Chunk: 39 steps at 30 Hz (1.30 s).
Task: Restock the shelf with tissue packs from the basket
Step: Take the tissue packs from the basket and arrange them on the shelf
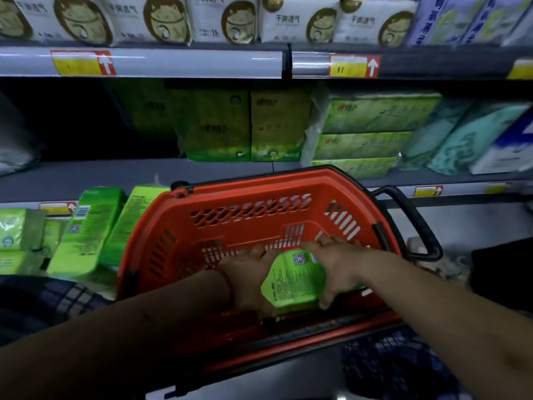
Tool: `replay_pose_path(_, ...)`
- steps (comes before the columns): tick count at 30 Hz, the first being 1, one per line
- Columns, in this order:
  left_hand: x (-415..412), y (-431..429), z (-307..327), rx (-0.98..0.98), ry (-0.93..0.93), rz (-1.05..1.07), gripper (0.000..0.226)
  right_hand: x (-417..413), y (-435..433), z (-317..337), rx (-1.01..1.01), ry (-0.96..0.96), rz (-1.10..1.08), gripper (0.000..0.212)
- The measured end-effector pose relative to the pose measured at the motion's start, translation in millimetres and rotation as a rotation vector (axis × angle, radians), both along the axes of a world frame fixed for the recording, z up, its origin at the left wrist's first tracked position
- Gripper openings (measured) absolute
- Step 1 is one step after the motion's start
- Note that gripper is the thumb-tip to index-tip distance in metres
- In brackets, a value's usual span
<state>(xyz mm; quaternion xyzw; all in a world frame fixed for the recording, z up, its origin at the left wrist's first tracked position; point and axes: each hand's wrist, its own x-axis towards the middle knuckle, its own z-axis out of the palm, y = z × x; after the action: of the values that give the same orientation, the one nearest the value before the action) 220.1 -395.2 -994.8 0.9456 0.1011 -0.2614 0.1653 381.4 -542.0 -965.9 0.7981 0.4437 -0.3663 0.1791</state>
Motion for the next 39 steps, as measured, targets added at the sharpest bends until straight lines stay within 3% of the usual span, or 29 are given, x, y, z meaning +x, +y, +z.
replay_pose_path(4,-0.7,0.5,-20.4,-0.062,-0.017,0.075,0.133,0.6,-4.9,-17.9,0.058,-0.059,0.046,0.137)
replay_pose_path(8,3.5,16.5,-34.0,-0.152,-0.070,0.227,0.132,21.0,-9.5,-22.5,0.196,-0.027,-0.089,0.135)
replay_pose_path(12,1.6,29.5,-46.2,-0.180,-0.114,0.232,0.133,36.0,-11.9,-30.6,0.200,0.043,-0.237,0.144)
replay_pose_path(17,7.7,41.6,-47.0,-0.358,-0.217,0.309,0.124,43.9,-7.8,-35.0,0.378,0.177,-0.383,0.129)
replay_pose_path(19,11.9,54.1,-40.8,-0.516,-0.266,0.399,0.120,47.7,-6.5,-32.7,0.470,0.221,-0.451,0.123)
replay_pose_path(21,14.0,68.5,-30.0,-0.707,-0.341,0.510,0.117,49.8,-2.5,-23.1,0.543,0.253,-0.508,0.120)
replay_pose_path(27,14.6,93.3,23.8,-1.039,-0.609,0.771,0.112,56.5,16.0,24.2,0.843,0.385,-0.613,0.109)
replay_pose_path(32,12.8,98.4,66.2,-1.173,-0.825,0.811,0.073,53.0,39.9,68.8,1.150,0.483,-0.716,0.124)
replay_pose_path(37,11.9,108.3,105.6,-1.272,-1.091,0.888,0.060,40.2,65.3,105.3,1.411,0.657,-0.811,0.135)
replay_pose_path(39,8.9,113.3,121.7,-1.306,-1.142,0.899,0.068,36.2,70.7,110.8,1.440,0.777,-0.863,0.139)
